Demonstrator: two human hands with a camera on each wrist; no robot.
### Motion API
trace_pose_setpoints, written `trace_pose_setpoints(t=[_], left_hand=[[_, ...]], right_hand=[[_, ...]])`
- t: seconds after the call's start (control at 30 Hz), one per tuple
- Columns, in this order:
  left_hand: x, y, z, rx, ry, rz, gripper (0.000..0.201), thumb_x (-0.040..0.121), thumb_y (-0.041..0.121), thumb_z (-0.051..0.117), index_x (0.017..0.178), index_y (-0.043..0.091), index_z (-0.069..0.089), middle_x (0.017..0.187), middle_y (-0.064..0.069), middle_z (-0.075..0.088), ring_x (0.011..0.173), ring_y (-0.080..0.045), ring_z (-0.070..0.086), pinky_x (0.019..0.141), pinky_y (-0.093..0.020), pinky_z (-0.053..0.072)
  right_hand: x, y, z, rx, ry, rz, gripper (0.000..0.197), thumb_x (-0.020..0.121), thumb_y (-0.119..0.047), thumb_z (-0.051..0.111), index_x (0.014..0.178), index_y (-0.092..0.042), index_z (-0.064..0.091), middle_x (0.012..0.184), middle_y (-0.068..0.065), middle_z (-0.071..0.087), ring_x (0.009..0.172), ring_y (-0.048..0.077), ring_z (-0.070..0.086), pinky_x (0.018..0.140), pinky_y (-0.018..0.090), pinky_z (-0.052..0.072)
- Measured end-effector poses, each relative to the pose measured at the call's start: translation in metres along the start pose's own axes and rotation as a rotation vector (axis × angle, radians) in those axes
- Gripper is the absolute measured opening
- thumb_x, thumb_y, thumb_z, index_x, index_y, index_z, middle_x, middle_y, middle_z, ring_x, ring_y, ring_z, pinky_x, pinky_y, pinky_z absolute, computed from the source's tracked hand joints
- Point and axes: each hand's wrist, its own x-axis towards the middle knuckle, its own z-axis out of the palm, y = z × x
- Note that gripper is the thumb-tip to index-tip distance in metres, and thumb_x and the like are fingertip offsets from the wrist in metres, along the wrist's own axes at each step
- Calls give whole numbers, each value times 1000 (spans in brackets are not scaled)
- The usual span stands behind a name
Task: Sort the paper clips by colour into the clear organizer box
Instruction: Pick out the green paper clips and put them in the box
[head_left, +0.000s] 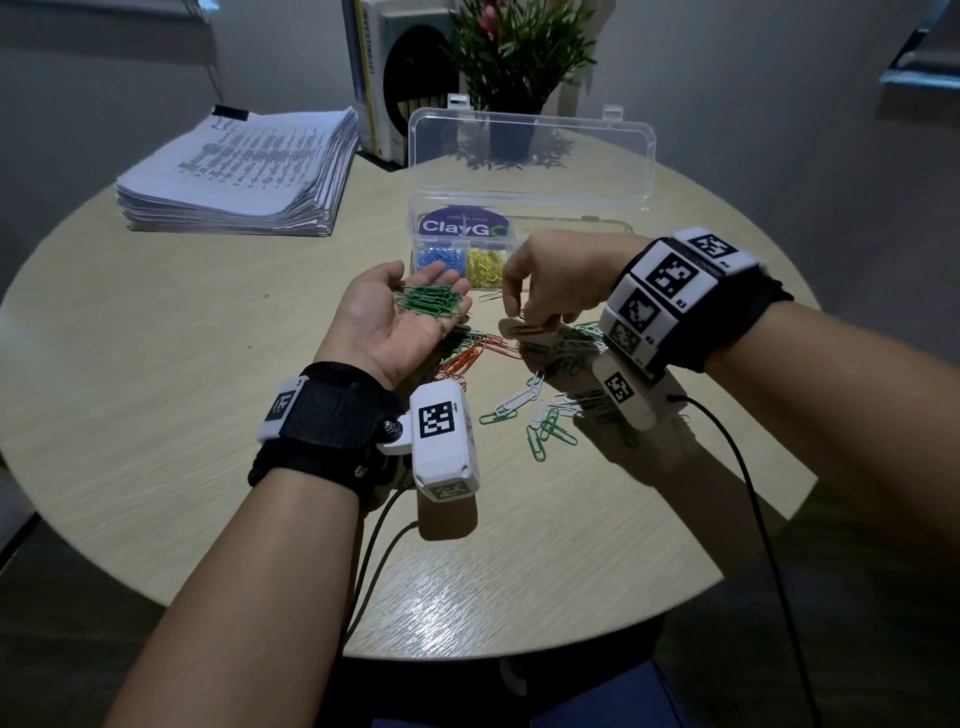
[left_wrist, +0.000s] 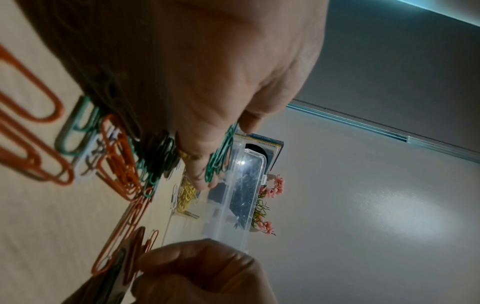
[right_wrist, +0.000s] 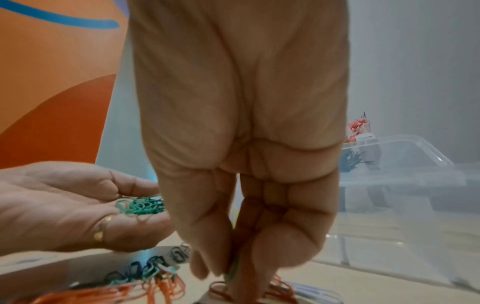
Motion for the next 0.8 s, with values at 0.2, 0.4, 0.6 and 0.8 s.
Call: trace_pose_setpoints(t=[0.2, 0.4, 0.6, 0.8], left_hand=[[1, -1, -1, 13, -2, -4, 43, 102, 25, 27, 99, -8, 56, 101, -23, 58, 124, -34, 48, 96, -44, 39], [1, -1, 0, 3, -7, -5, 43, 102, 24, 28, 98, -8, 56, 103, -23, 57, 124, -34, 47, 98, -44, 37], [1, -1, 0, -1, -11, -6, 43, 102, 24, 27, 99, -8, 55, 103, -24, 57, 124, -34, 47, 96, -44, 38], [1, -1, 0, -1, -11, -9, 43, 102, 25, 27, 100, -8, 56, 104, -23, 57, 124, -33, 47, 95, -44, 38]], right_hand=[[2, -1, 10, -167, -42, 44, 20, 78, -16, 74, 97, -10, 75, 77, 1, 66, 64, 16, 57, 62, 26, 51], [7, 4, 15, -157, -44, 55, 24, 78, -19, 70, 97, -4, 73, 80, 8, 64, 68, 19, 53, 60, 26, 42], [4, 6, 12, -120, -62, 33, 17, 78, -19, 74, 94, -14, 73, 74, -3, 63, 62, 10, 54, 53, 21, 43], [6, 7, 15, -97, -30, 30, 11, 79, -17, 72, 89, -14, 73, 77, -1, 64, 65, 13, 55, 56, 22, 43]])
